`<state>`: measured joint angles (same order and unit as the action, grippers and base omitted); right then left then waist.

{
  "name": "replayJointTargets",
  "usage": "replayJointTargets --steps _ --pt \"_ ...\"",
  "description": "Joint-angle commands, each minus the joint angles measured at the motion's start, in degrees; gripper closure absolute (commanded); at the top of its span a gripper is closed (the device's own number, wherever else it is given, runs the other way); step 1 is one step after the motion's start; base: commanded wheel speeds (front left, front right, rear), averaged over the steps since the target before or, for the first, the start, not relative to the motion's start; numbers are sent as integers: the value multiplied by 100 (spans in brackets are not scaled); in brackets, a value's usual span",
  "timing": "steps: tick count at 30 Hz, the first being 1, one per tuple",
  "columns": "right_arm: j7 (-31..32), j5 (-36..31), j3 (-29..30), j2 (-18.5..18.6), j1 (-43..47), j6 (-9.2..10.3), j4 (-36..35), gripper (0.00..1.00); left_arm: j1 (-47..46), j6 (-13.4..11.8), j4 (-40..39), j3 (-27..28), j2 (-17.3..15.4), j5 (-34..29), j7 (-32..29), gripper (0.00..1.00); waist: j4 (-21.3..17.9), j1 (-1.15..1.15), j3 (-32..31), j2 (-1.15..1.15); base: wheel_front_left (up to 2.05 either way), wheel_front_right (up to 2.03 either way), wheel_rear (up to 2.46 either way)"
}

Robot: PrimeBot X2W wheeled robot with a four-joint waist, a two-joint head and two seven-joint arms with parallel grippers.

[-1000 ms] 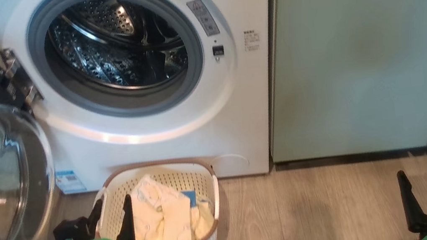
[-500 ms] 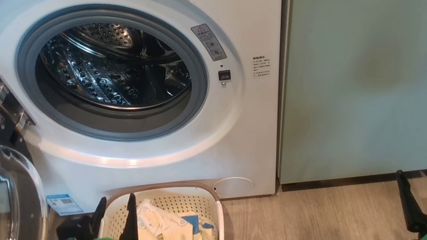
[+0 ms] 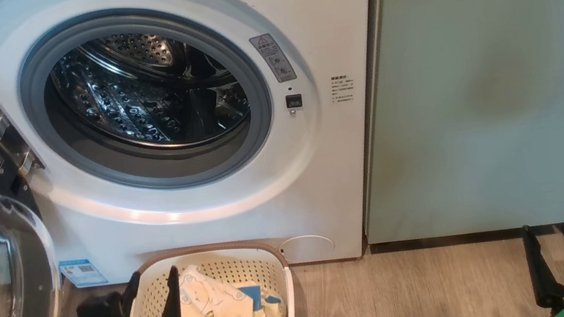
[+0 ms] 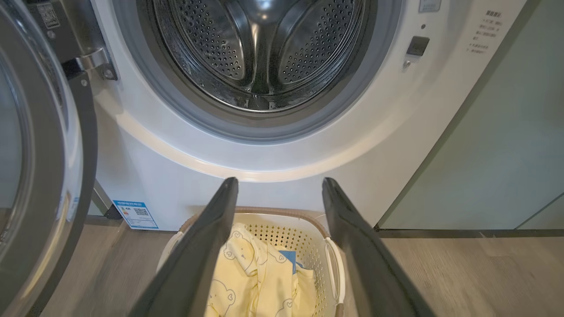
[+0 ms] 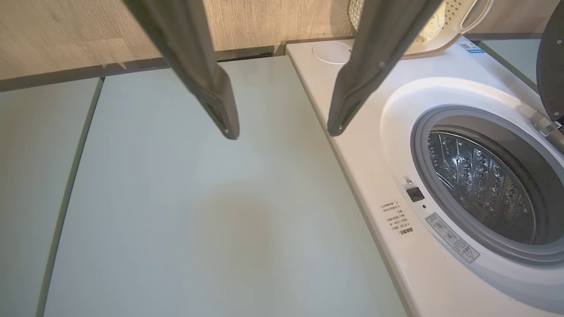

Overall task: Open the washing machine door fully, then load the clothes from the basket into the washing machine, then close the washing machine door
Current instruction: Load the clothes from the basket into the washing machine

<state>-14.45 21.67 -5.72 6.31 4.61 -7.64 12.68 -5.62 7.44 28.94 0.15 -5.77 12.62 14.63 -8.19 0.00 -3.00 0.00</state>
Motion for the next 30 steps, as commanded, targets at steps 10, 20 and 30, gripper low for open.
replayJointTargets --steps 10,20,30 --pt "-55 10 -229 80 -213 15 -227 0 -378 -67 825 287 -107 -51 37 0 -235 0 211 0 0 0 0" --pt "-55 10 -349 107 -401 15 -323 0 -881 -39 2089 398 -195 121 37 0 -618 0 787 0 0 0 0" --pt "-55 -10 -390 5 -893 15 -514 0 -2071 -2 3372 272 -355 370 -21 0 -925 0 1910 0 0 0 0"
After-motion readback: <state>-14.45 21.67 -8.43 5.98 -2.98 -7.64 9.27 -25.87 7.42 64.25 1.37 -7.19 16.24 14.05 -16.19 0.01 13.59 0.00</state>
